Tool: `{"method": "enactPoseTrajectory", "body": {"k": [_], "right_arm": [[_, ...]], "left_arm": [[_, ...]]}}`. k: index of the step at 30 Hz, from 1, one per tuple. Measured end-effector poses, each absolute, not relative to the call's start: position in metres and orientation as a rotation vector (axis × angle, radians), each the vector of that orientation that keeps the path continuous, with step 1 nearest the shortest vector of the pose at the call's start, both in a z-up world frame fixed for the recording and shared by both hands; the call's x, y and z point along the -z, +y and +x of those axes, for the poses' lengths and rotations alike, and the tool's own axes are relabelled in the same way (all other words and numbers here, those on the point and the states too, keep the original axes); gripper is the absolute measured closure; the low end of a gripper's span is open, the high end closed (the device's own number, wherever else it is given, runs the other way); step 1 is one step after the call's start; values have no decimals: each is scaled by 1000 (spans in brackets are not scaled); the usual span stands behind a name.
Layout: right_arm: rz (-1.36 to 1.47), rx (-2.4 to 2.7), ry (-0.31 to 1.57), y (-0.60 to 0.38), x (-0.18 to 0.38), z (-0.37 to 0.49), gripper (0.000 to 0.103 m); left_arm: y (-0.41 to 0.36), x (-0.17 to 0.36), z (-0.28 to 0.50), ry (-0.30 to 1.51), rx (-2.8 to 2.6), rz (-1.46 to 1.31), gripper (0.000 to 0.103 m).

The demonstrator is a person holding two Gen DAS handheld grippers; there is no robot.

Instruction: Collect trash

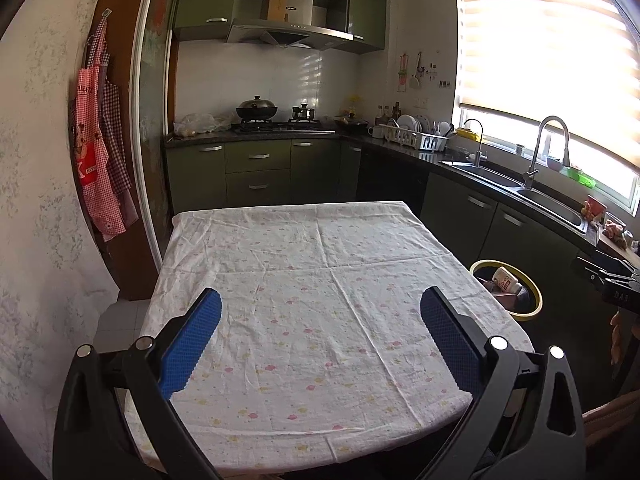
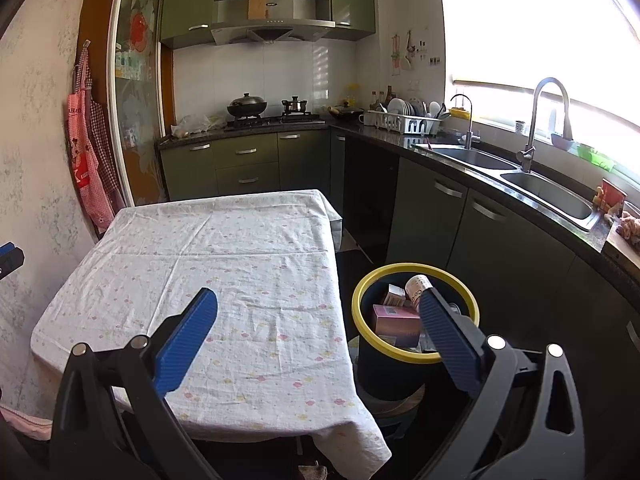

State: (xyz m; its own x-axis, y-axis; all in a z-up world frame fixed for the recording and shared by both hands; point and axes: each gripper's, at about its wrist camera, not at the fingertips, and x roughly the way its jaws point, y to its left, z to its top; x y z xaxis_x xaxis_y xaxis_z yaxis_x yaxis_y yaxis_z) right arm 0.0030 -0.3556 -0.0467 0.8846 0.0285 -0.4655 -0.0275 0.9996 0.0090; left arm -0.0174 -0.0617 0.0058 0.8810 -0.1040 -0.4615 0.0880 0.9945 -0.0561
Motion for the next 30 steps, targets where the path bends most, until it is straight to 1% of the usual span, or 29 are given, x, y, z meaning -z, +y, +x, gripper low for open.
{"method": "enactPoseTrajectory", "body": {"k": [30], "right_arm": [[17, -25, 486, -360, 51, 4, 7]], "left_arm": [[-71, -3, -13, 505, 118, -6, 5]]}}
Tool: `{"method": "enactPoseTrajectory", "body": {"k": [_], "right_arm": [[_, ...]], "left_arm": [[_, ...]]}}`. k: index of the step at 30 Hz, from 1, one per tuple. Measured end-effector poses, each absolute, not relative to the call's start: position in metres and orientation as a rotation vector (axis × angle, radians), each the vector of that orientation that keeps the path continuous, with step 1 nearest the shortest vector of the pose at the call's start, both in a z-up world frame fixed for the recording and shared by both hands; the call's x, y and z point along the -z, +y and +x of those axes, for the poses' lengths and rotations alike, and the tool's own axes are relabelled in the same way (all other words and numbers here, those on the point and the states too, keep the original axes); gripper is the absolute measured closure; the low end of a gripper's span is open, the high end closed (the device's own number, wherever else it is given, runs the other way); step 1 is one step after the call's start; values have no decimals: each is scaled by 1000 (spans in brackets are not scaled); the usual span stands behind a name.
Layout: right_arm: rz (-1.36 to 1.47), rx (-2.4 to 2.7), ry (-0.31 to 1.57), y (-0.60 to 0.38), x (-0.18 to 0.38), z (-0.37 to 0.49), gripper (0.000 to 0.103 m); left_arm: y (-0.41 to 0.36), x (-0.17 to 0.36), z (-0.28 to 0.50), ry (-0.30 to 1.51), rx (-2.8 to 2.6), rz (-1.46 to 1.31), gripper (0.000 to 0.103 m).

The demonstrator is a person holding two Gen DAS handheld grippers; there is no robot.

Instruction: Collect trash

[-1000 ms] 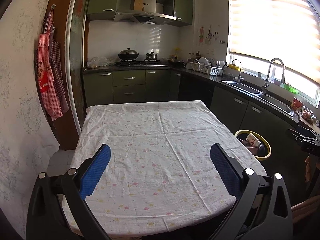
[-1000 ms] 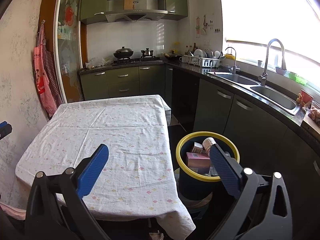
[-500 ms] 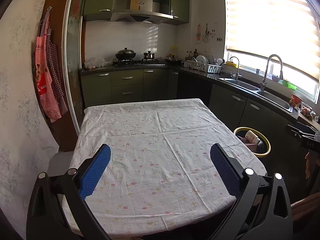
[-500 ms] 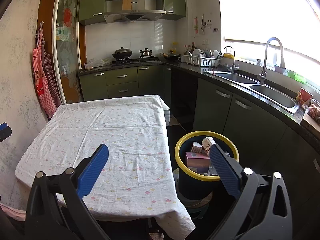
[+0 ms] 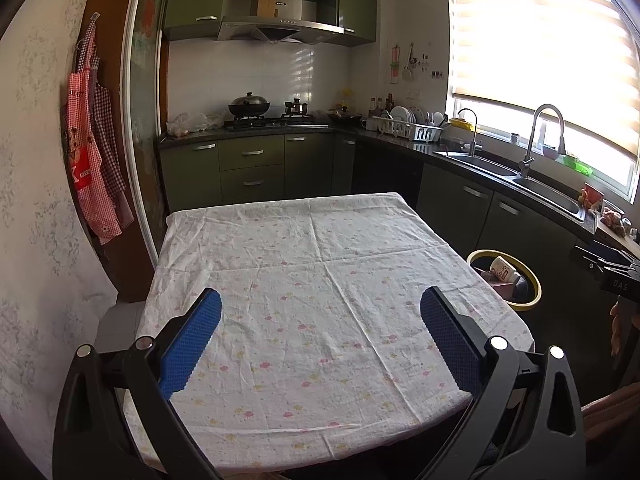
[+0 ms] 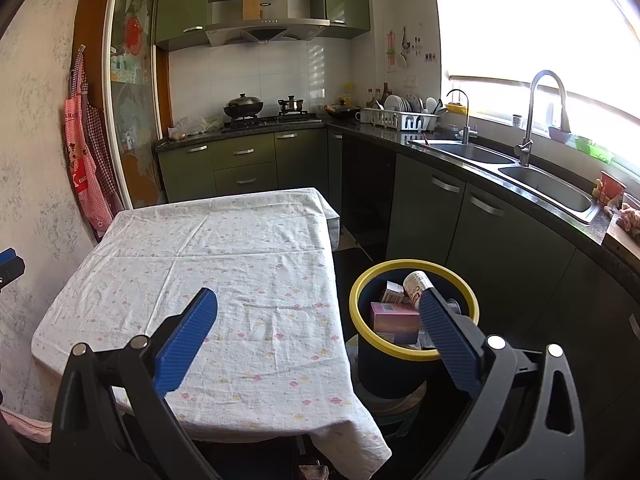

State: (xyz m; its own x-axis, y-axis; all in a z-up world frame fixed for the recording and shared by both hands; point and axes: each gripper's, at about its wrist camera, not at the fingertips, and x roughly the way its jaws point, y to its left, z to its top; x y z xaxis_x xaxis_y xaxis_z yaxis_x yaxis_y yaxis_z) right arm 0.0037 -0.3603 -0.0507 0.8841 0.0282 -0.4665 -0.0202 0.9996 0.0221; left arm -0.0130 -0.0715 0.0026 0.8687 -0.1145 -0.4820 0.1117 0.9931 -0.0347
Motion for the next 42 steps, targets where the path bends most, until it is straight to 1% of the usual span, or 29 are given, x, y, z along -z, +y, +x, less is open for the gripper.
{"method": "enactPoseTrajectory", "body": {"k": [42], "right_arm": [[29, -20, 501, -357, 58, 6, 7]], "left_arm": [[-78, 4, -6, 538, 140, 13, 5]]}}
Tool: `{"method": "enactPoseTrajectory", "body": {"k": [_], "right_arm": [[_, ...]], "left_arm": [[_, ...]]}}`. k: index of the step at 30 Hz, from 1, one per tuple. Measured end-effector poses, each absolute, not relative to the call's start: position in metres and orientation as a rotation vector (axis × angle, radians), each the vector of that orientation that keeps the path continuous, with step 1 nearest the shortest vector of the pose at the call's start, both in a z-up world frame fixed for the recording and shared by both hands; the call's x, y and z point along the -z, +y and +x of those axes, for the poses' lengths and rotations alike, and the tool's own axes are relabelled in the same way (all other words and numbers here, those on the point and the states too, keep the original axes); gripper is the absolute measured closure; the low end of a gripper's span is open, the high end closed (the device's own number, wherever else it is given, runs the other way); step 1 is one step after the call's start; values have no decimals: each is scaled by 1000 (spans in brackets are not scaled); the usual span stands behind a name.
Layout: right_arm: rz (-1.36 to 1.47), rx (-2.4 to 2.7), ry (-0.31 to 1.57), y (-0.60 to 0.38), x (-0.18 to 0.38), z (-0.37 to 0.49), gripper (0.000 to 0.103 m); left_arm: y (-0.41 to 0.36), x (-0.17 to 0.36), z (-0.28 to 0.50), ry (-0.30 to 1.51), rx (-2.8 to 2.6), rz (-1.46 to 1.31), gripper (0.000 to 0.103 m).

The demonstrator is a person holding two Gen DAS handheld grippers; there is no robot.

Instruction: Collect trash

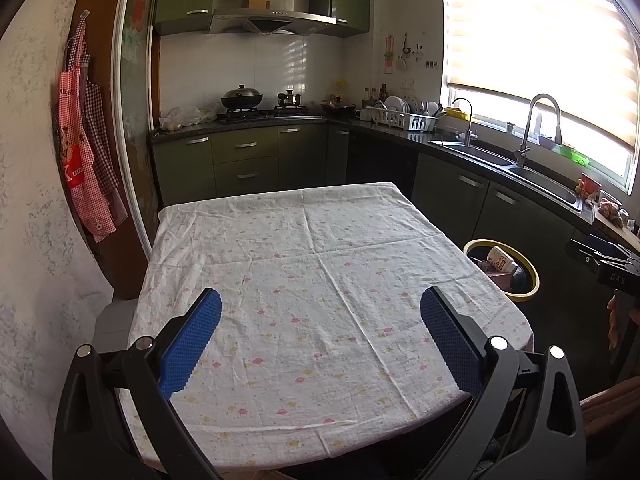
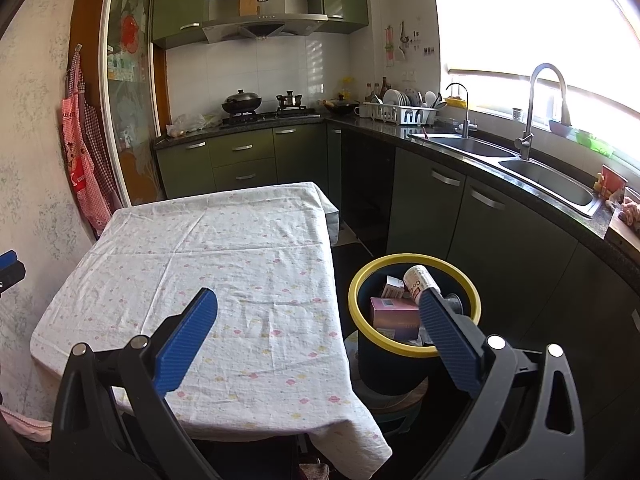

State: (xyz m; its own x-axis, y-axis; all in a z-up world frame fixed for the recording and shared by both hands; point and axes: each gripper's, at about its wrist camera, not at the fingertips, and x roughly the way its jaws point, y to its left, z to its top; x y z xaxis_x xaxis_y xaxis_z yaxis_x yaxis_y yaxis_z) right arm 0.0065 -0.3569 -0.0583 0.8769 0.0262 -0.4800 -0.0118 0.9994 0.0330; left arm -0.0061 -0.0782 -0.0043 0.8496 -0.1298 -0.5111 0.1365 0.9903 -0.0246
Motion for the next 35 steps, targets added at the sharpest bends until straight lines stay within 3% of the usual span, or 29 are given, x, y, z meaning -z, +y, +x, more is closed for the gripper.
{"method": "enactPoseTrajectory", "body": {"k": [25, 35], "right_arm": [[33, -21, 513, -358, 64, 10, 7], [53, -52, 542, -352, 69, 49, 7]], "left_arm": [[-74, 14, 7, 564, 164, -61, 5], [-61, 27, 67, 620, 98, -23, 5]]}}
